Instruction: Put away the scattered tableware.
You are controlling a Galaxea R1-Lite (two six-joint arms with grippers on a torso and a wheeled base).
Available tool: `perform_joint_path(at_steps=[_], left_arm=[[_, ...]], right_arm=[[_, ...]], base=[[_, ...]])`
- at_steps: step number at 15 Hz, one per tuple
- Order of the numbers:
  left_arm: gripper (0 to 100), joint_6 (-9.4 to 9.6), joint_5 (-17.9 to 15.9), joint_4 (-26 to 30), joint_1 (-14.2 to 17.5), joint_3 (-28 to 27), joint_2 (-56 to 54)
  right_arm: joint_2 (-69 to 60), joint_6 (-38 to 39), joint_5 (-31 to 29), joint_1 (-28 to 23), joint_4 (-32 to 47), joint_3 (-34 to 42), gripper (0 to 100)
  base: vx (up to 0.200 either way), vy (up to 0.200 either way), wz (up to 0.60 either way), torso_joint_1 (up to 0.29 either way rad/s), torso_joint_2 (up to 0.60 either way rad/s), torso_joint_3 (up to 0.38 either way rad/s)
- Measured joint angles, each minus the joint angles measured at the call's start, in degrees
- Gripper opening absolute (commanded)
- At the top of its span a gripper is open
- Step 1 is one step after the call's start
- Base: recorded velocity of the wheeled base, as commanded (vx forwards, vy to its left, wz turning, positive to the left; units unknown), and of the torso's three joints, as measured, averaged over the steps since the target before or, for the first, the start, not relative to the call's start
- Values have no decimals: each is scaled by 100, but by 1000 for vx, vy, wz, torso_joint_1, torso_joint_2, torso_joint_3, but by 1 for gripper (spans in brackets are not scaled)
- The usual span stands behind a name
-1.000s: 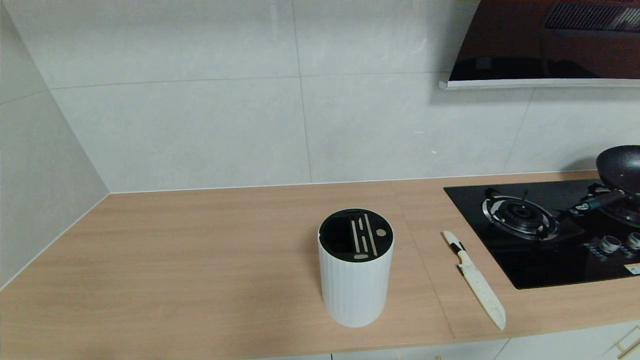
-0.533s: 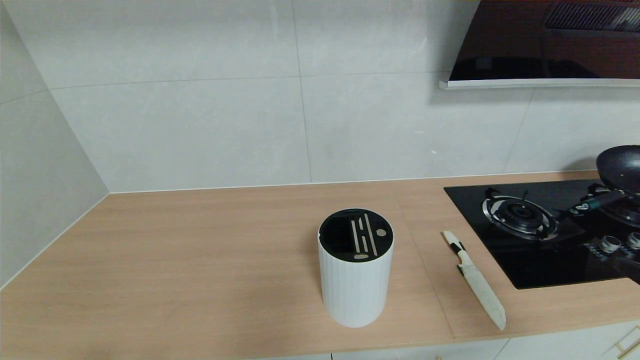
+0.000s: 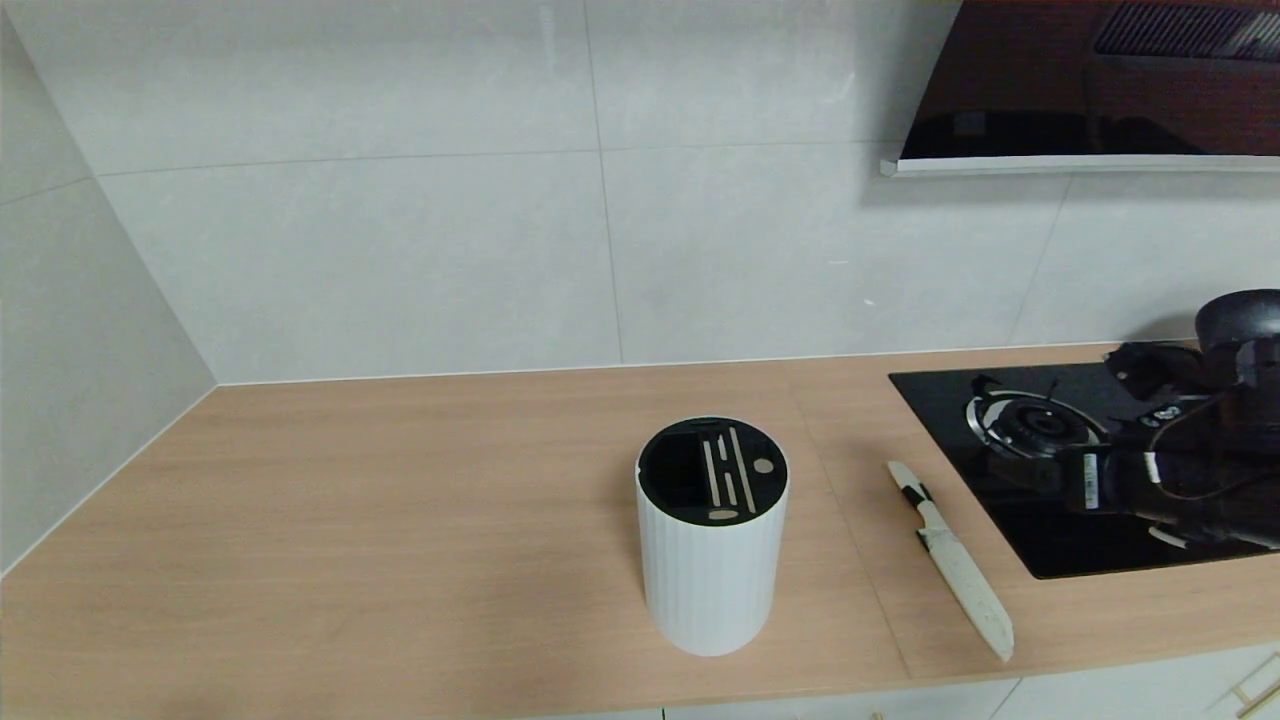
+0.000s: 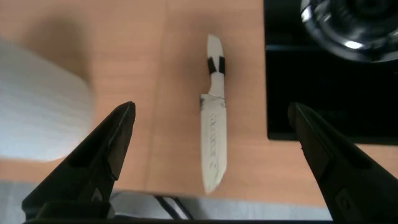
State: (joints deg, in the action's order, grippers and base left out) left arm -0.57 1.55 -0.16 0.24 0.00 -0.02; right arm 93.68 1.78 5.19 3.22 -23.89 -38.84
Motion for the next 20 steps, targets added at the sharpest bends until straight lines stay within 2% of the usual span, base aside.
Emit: perform_joint_path(at_steps=[5, 11, 13, 20], left_arm=[[100, -2, 1, 0, 0, 0, 0], [100, -2, 1, 0, 0, 0, 0], [100, -2, 1, 2, 0, 0, 0], [100, -2, 0, 0, 0, 0, 0]], right_arm=[[1440, -69, -251, 144, -901, -60, 100], [2971, -83, -574, 441, -2455, -24, 100], [3223, -88, -773, 461, -2620, -35, 100], [3534, -135, -909, 461, -2638, -63, 100]], base=[[0, 0, 0, 0, 0, 0], [0, 0, 0, 0, 0, 0], [0, 0, 0, 0, 0, 0], [0, 0, 0, 0, 0, 0]])
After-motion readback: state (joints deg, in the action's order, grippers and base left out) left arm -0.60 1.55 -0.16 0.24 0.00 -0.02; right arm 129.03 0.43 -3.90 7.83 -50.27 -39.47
